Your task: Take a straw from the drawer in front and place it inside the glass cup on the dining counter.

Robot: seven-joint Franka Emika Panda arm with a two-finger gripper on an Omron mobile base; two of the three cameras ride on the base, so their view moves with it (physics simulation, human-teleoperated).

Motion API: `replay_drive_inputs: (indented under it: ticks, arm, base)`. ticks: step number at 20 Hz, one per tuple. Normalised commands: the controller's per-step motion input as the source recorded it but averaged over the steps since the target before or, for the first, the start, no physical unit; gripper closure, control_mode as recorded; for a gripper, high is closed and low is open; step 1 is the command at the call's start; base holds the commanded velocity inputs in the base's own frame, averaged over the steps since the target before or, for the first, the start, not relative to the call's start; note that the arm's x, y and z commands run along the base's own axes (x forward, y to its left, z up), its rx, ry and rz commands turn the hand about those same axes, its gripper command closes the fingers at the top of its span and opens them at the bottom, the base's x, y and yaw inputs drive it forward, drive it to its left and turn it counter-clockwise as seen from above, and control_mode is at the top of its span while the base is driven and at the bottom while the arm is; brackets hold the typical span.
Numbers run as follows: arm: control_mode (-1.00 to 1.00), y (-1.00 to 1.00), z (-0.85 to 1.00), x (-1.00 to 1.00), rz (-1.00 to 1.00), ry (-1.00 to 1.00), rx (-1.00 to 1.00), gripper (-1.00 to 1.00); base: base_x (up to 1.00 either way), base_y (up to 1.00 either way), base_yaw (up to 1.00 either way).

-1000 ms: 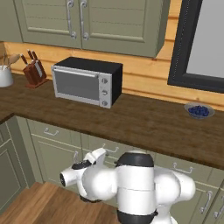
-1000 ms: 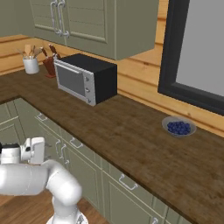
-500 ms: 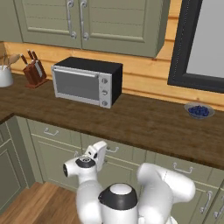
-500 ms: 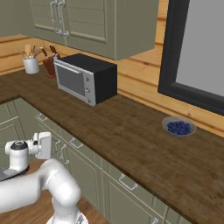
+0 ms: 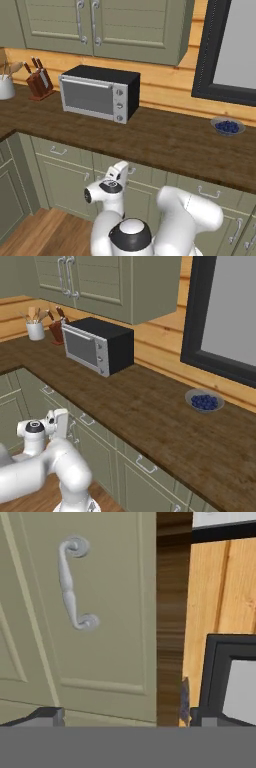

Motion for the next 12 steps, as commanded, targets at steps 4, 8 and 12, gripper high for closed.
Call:
replay_drive_inputs:
  ticks: [4,8,12]
  arm:
    - [-1.00,0.00,-0.13,0.35,0.10,0.02,0.00,-1.00]
    - [-1.00,0.17,-0.38,0.32,0.08,0.00,-0.01,-1.00]
    - [-1.00,0.40,-0.51,0.36,0.04,0.00,-0.02,-1.00]
  base:
    - [0.00,0.00,0.00]
    - [0.00,0.00,0.00]
    - [0.00,0.00,0.00]
